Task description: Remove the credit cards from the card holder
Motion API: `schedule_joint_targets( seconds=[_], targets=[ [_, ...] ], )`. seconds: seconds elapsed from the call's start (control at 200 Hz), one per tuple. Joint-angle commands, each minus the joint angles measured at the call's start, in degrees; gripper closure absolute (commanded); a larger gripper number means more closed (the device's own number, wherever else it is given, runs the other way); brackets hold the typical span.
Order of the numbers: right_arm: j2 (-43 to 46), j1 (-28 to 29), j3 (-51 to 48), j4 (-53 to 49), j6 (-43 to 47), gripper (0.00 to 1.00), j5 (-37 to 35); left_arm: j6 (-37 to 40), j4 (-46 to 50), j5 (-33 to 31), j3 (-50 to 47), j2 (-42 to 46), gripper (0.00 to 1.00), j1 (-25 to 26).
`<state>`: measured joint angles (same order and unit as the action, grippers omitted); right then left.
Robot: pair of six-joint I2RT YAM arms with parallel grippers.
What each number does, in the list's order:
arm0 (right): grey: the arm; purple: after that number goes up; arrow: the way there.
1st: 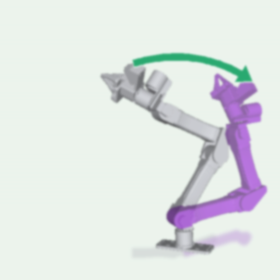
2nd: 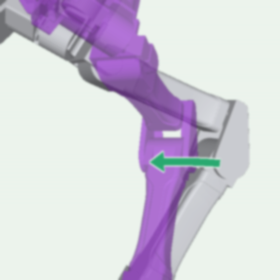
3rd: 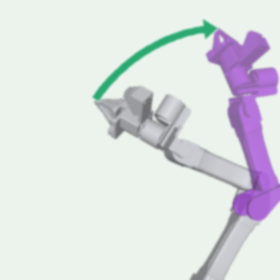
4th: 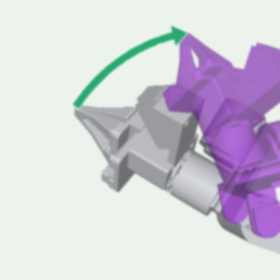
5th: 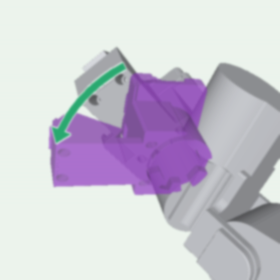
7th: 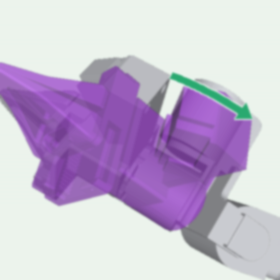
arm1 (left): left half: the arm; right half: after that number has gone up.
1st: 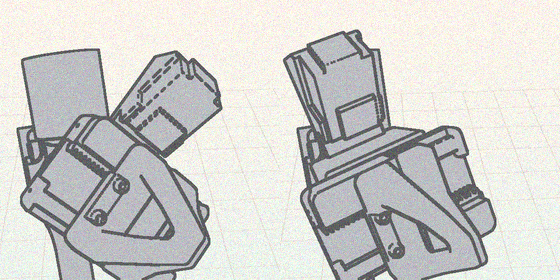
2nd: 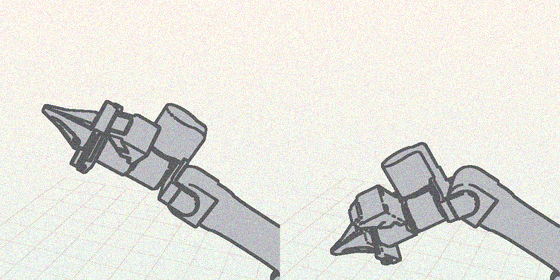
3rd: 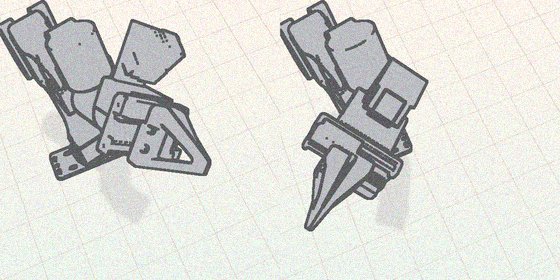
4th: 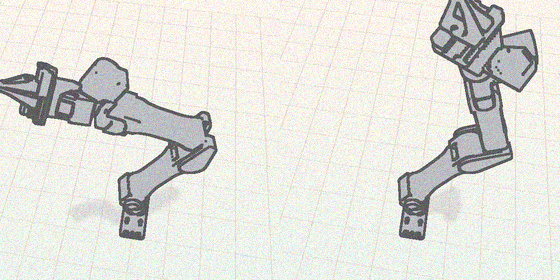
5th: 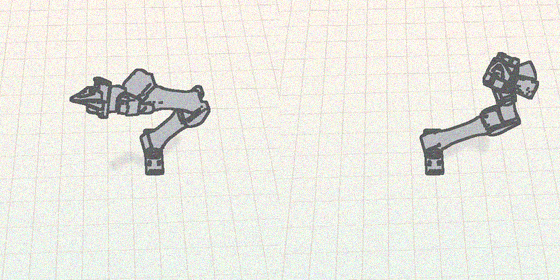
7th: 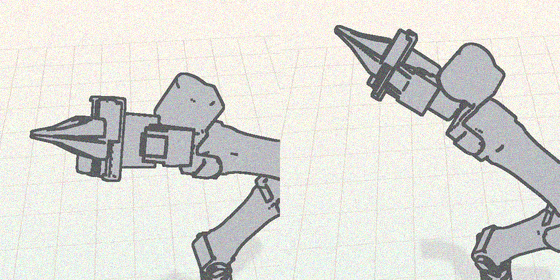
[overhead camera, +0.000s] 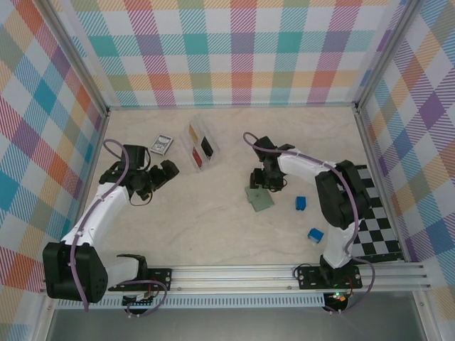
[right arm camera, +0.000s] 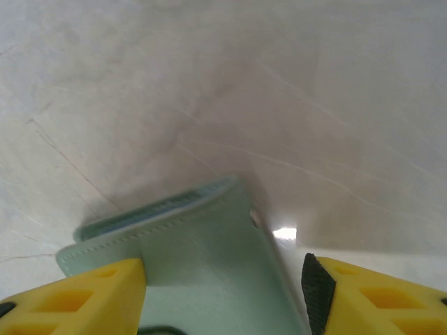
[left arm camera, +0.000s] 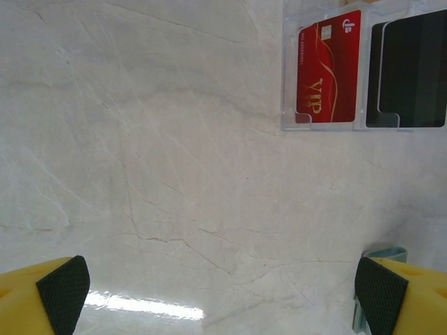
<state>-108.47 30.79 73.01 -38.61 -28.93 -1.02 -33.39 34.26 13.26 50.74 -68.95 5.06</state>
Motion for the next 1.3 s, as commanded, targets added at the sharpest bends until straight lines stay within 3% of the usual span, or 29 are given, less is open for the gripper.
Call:
schedule_joint_targets(
  seconds=[0.0,0.13,0.505,0.735,0.81,0.99,1.155,1.295],
  targets=[
    [-2.02,0.19,3.31,2.23,2.4,0.41,6.3,-1.13,-0.18,2.81,0.42,-0.86,0.0,-0.21],
    [-2.72,1.75,3.94,3.89,4.91,0.43,11.53,-1.45,-0.51,3.14,0.63,-1.52,0.0,0.43],
    [-2.97,11.55,2.35,8.46,7.22,0.42,17.56,-1.18,-1.49,2.38,3.13,-6.97,0.01,5.62],
    [6.22,10.15,-0.12,4.38,1.95,0.35,2.98,2.57,-1.77,3.84,5.75,-12.61,0.15,12.78],
    [9.82,9.65,-3.31,3.21,-1.46,0.35,1.34,4.19,-2.0,3.7,7.2,-14.93,0.2,16.38],
    [18.13,9.55,-13.74,2.73,-10.17,0.36,1.5,14.16,-1.63,3.28,13.31,-21.96,0.35,26.04],
    [23.72,8.35,-19.12,2.08,-14.12,0.34,1.81,28.88,0.79,1.31,19.73,-27.96,0.34,32.2],
    [23.53,8.22,-21.67,5.6,-16.03,0.41,8.39,30.24,4.45,-0.87,26.45,-35.19,0.36,33.23]
  ],
)
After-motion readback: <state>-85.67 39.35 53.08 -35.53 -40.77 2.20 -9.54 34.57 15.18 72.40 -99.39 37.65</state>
